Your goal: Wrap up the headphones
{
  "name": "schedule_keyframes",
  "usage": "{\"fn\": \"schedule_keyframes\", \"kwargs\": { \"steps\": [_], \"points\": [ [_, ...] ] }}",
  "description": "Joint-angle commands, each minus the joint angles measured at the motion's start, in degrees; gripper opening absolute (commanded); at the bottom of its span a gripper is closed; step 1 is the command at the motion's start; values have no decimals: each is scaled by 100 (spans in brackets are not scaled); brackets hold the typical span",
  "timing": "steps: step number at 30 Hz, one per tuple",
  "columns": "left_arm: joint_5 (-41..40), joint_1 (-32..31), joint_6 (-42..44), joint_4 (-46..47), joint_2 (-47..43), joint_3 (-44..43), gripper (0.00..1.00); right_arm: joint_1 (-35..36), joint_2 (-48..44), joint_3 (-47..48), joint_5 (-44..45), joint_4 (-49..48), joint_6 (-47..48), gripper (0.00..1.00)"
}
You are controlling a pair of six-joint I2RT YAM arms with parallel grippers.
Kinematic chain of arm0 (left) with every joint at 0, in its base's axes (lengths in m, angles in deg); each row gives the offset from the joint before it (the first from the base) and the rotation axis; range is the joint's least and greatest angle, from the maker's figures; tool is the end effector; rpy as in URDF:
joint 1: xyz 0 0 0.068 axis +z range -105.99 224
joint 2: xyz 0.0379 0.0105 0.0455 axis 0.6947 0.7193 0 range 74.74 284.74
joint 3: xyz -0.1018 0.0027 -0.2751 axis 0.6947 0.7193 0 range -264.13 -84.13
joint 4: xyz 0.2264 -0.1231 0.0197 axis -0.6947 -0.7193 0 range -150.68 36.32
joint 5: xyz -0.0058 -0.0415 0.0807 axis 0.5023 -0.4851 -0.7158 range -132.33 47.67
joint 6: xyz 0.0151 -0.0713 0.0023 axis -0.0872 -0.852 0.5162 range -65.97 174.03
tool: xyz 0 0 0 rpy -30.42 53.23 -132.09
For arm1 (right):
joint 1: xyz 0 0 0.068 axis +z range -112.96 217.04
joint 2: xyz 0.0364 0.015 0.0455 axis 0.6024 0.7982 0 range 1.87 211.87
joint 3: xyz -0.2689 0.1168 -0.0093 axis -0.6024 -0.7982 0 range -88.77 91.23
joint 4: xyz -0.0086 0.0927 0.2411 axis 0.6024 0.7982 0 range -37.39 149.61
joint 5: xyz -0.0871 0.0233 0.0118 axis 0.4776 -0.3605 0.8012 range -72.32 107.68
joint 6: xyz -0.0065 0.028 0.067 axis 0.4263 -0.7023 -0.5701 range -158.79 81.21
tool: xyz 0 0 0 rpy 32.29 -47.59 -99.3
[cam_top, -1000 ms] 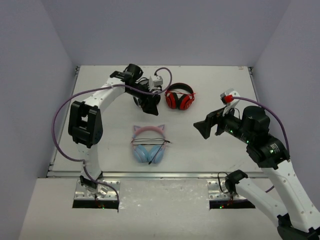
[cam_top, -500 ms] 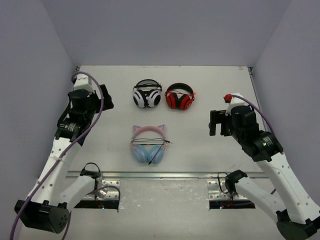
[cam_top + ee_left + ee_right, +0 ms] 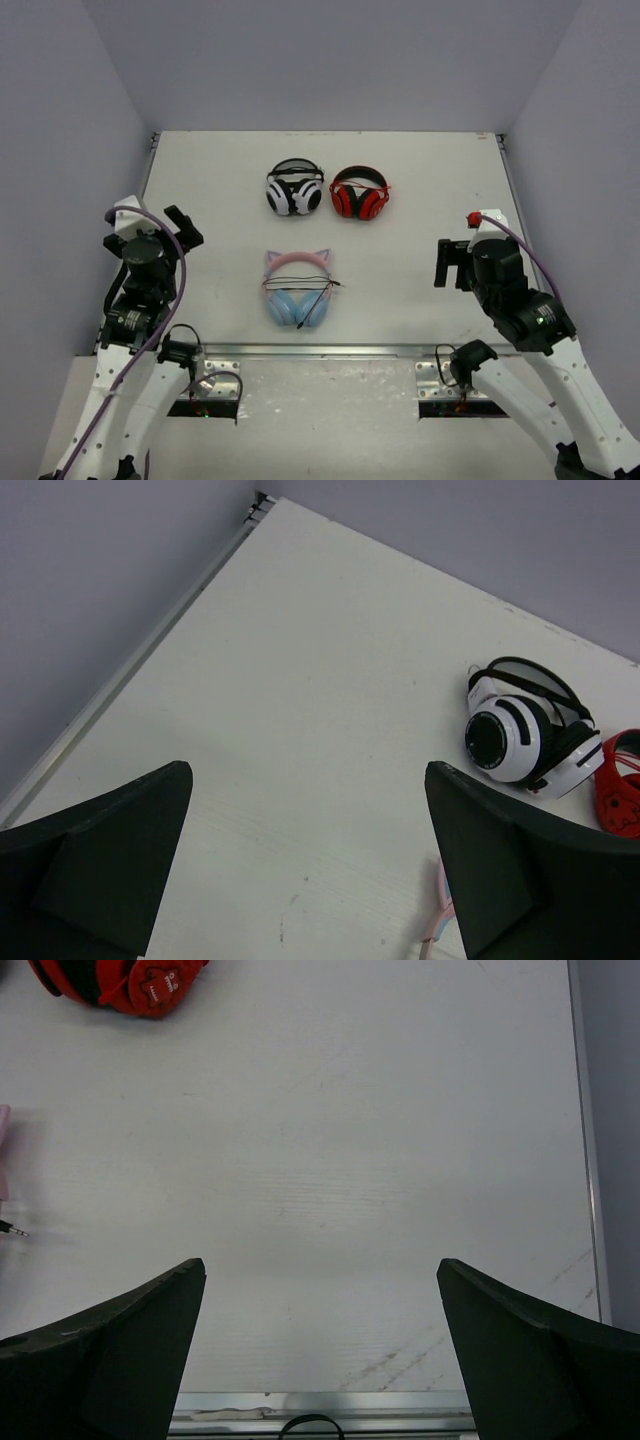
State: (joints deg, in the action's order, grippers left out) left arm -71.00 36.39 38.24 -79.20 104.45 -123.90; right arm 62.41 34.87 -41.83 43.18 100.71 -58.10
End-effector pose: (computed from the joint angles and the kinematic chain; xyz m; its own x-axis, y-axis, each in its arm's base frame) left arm 0.1253 0.0126 0.3223 -0.1612 -0.2194 -0.9622 -0.4010 0.9054 -0.1393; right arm 0.1084 0.0226 0.3131 -0.5003 0.0931 -0.8608 0.1065 0.9933 0.0455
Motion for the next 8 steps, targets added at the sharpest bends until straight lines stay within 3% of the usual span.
{"fn": "schedule_keyframes", "kwargs": {
  "steps": [1, 8],
  "points": [
    [45, -12, -29, 267, 148, -57, 100, 21, 23, -18, 202, -257, 33, 99],
    [36, -12, -12, 319, 52, -14, 100, 21, 5, -18, 245, -301, 32, 99]
  ]
}}
